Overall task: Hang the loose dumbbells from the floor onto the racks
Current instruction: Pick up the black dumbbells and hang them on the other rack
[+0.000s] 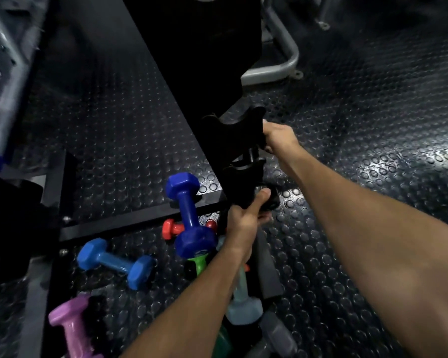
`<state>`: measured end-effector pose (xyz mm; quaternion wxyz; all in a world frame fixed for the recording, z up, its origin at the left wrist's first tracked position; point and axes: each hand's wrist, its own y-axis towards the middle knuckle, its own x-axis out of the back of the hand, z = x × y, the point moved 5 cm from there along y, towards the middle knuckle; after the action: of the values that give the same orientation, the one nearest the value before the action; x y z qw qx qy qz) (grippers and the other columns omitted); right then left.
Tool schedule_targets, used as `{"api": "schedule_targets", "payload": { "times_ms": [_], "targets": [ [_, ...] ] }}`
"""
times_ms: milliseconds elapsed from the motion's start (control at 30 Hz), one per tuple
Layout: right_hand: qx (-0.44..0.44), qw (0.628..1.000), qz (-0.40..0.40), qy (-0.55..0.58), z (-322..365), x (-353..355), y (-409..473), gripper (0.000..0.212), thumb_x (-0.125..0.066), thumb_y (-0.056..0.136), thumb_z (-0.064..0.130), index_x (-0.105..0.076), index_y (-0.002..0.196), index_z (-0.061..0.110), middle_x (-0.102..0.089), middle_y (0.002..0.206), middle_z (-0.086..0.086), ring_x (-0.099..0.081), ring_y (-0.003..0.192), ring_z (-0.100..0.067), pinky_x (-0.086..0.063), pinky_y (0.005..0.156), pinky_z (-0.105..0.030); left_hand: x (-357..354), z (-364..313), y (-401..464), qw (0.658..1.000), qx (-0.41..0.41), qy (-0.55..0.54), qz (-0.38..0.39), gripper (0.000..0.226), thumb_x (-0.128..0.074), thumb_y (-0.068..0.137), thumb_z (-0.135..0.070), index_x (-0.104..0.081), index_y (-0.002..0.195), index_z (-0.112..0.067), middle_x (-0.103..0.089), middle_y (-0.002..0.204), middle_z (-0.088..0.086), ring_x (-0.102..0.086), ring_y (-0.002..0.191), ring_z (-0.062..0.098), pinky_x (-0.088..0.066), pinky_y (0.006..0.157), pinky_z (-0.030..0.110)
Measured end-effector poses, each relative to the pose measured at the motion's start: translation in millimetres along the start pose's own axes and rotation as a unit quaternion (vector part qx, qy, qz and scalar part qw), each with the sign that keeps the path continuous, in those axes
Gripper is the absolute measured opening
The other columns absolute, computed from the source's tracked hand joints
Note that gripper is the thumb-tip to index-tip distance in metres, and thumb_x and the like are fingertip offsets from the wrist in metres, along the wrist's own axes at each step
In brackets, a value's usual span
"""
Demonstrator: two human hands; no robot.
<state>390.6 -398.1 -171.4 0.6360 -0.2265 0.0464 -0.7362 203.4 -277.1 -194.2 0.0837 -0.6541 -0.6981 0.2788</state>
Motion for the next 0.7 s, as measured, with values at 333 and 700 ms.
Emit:
{"api": "schedule_targets", "payload": {
  "times_ms": [333, 700],
  "targets": [
    [-0.072, 0.989, 0.106, 0.077, -9, -11, -27, 0.07, -0.022, 0.099, 0.076, -0.065, 0.074, 0.026, -0.065, 0.062, 0.01, -0.055, 0.064, -0.011, -0.042, 0.07, -0.028, 4, 9, -4, 0.988, 0.082, -0.116, -0.057, 0.049, -0.081, 0.087, -0.032, -0.067, 0.128, -0.01, -0.076, 0.119, 0.005, -0.069, 0.117, 0.022, -0.055, 0.1, 0.038],
    [-0.075, 0.994, 0.015, 0.082, -30, 19, -111, 0.074, -0.022, 0.104, 0.069, -0.059, 0.144, 0.018, -0.062, 0.14, -0.002, -0.056, 0.13, -0.021, -0.036, 0.118, -0.045, 29, -18, -33, 0.971, 0.053, 0.199, -0.124, 0.072, -0.074, 0.079, -0.059, -0.054, 0.134, -0.018, -0.066, 0.124, -0.007, -0.065, 0.113, 0.018, -0.052, 0.101, 0.038]
  ]
}}
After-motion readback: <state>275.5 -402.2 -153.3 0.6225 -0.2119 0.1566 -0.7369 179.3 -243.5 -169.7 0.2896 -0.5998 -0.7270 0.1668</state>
